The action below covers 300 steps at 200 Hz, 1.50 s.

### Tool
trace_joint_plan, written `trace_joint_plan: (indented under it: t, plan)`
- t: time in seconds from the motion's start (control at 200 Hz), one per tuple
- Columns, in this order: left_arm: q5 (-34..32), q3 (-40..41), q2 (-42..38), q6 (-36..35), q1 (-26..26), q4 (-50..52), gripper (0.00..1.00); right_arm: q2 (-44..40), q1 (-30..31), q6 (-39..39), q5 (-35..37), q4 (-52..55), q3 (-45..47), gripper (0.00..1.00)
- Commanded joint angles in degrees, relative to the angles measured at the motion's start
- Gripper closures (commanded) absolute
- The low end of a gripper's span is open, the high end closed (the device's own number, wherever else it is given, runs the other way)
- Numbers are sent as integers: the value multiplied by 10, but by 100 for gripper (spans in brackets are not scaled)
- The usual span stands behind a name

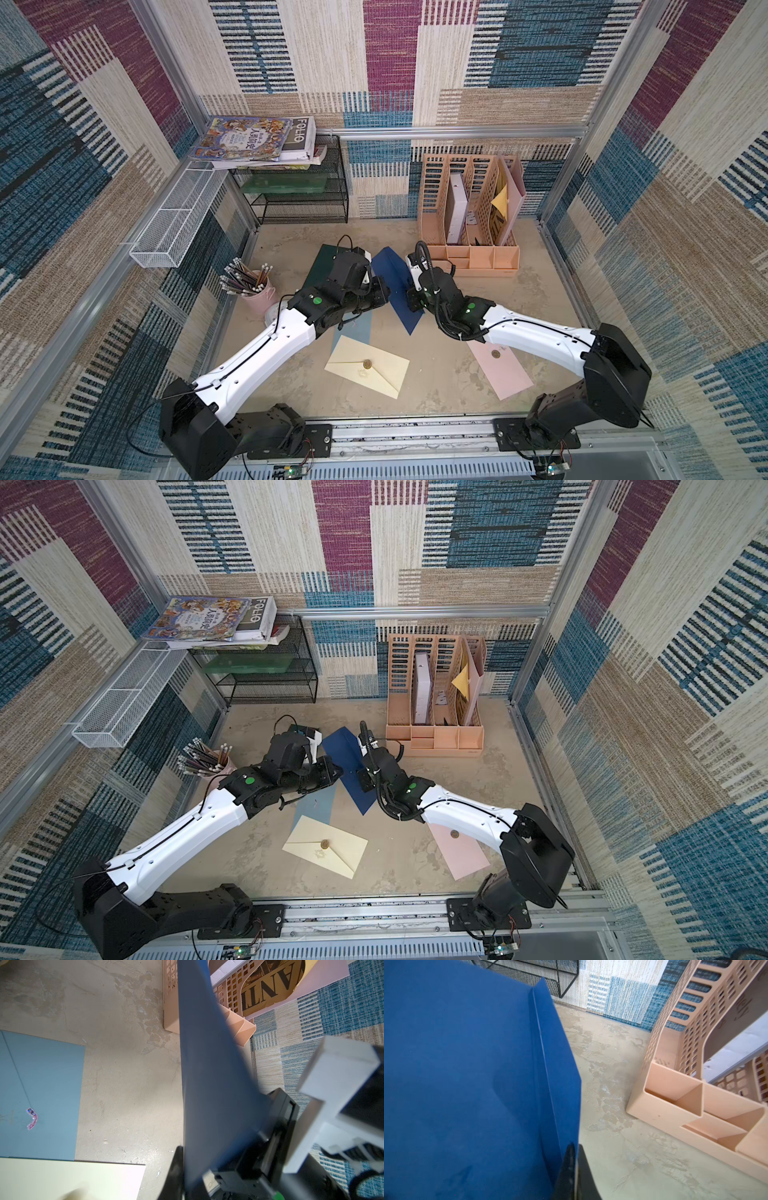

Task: Open the envelope
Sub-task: Place the envelope at the center of the board.

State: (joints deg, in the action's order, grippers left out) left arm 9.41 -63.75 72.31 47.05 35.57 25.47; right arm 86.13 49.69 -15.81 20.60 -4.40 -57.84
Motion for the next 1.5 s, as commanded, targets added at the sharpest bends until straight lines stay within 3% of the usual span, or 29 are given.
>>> trace_joint_plan:
  t: [0.0,0.305,0.581,0.861,1.177,1.497]
  plan:
    - [15,2,-6,-15,0,-9,100,-13,-13,-5,-61,-17,6,100]
    - [-17,25,-24,-46,-12,17,100,-90,-72,-49,-225,-46,66,100]
    - [-22,25,7,-63,-33,7,67,-150,-100,-109,-397,-90,102,100]
    - [-8,-1,54,-70,-43,-14,60,-153,-106,-210,-543,-212,136,100]
    - [16,-7,82,-54,-44,-56,60,-118,-107,-287,-598,-323,150,100]
    - [57,7,79,-57,-44,-120,60,-94,-109,-296,-594,-331,150,100]
